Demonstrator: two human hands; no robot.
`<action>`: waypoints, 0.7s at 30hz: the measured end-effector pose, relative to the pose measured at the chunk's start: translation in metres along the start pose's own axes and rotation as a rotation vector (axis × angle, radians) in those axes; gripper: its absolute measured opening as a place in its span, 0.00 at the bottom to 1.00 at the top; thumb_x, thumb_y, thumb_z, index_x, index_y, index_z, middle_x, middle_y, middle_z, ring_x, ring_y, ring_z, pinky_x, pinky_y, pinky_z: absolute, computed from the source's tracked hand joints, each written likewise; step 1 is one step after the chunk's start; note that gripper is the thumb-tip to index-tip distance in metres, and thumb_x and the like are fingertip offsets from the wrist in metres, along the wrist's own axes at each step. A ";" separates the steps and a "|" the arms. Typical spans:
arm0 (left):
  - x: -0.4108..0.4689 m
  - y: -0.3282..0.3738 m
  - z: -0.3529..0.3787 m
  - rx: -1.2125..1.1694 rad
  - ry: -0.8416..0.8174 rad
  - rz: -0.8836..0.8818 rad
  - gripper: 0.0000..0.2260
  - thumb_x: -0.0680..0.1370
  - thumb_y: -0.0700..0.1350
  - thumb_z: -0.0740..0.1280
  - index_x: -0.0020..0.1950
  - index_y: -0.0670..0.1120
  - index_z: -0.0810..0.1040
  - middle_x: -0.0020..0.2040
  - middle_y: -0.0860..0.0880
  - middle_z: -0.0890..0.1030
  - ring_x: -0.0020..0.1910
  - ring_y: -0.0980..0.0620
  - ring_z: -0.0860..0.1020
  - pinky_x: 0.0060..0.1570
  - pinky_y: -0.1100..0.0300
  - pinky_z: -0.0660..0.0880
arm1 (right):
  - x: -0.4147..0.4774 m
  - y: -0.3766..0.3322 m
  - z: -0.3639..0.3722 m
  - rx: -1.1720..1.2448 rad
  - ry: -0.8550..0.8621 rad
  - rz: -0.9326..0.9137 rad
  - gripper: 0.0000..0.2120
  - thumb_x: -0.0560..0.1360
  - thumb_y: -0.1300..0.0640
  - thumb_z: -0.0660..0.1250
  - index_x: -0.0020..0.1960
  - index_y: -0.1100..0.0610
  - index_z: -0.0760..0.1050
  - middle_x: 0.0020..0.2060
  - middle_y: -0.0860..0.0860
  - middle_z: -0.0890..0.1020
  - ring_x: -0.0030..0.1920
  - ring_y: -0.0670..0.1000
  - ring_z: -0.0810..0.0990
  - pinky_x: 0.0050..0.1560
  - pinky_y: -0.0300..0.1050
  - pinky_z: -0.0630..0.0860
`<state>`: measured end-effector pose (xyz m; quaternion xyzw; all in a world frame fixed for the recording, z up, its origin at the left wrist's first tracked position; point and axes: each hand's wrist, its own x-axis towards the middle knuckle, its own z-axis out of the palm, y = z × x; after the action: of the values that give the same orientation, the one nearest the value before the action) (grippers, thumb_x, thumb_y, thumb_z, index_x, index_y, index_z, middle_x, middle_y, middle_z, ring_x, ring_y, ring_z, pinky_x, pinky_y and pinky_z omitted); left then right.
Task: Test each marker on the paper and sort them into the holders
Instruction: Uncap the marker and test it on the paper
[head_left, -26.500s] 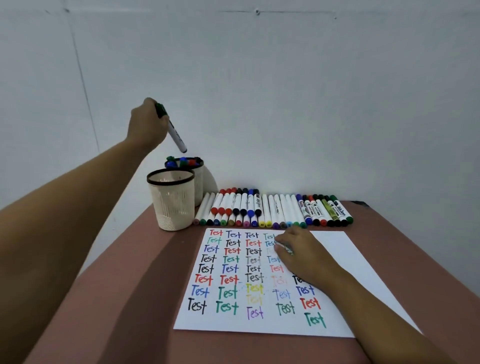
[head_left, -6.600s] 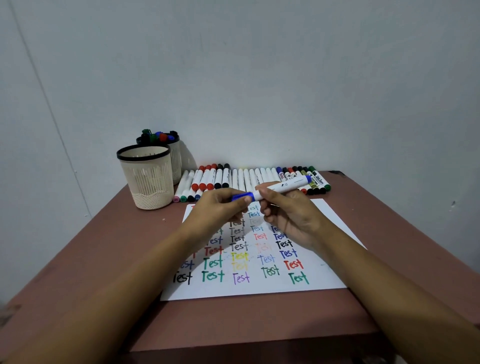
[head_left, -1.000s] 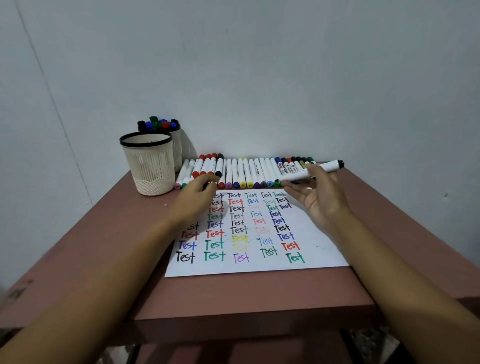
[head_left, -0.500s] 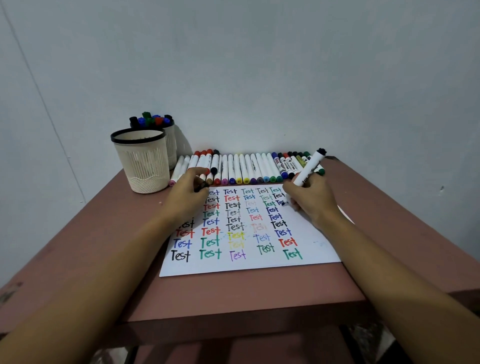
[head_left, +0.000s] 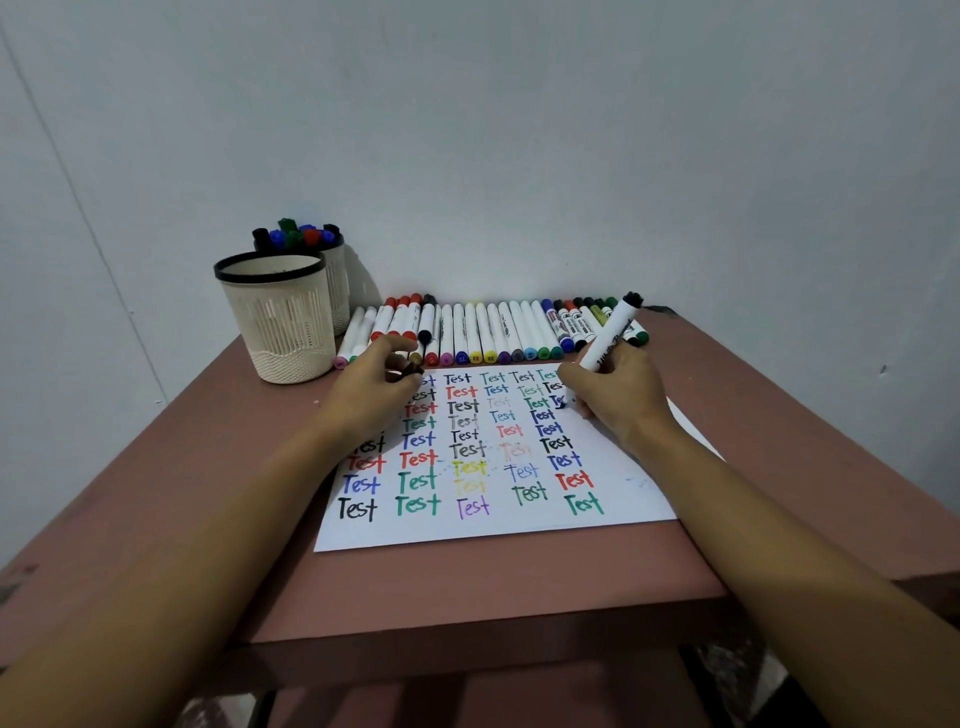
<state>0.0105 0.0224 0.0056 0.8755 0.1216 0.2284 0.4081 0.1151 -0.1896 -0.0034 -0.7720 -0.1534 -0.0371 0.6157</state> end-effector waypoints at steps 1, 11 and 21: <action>0.000 0.000 0.000 0.001 -0.003 0.001 0.16 0.78 0.41 0.64 0.65 0.47 0.70 0.54 0.48 0.75 0.53 0.53 0.74 0.50 0.61 0.69 | 0.000 0.000 0.000 0.003 0.004 0.003 0.05 0.67 0.61 0.70 0.38 0.58 0.73 0.34 0.57 0.79 0.30 0.51 0.74 0.37 0.48 0.75; 0.000 -0.002 0.000 0.019 -0.010 0.008 0.15 0.78 0.40 0.64 0.64 0.46 0.71 0.54 0.49 0.75 0.52 0.53 0.74 0.50 0.61 0.69 | -0.002 -0.003 0.000 0.014 -0.033 0.017 0.06 0.69 0.62 0.69 0.36 0.57 0.73 0.31 0.55 0.78 0.30 0.51 0.74 0.35 0.46 0.73; 0.000 -0.001 0.000 0.028 -0.017 0.007 0.14 0.78 0.40 0.64 0.63 0.46 0.72 0.54 0.49 0.75 0.51 0.53 0.74 0.49 0.63 0.67 | -0.001 -0.003 -0.002 0.060 0.040 0.039 0.08 0.69 0.61 0.69 0.35 0.58 0.71 0.29 0.55 0.76 0.25 0.51 0.70 0.34 0.47 0.71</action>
<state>0.0110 0.0231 0.0049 0.8833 0.1184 0.2207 0.3963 0.1135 -0.1906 -0.0005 -0.7550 -0.1272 -0.0360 0.6422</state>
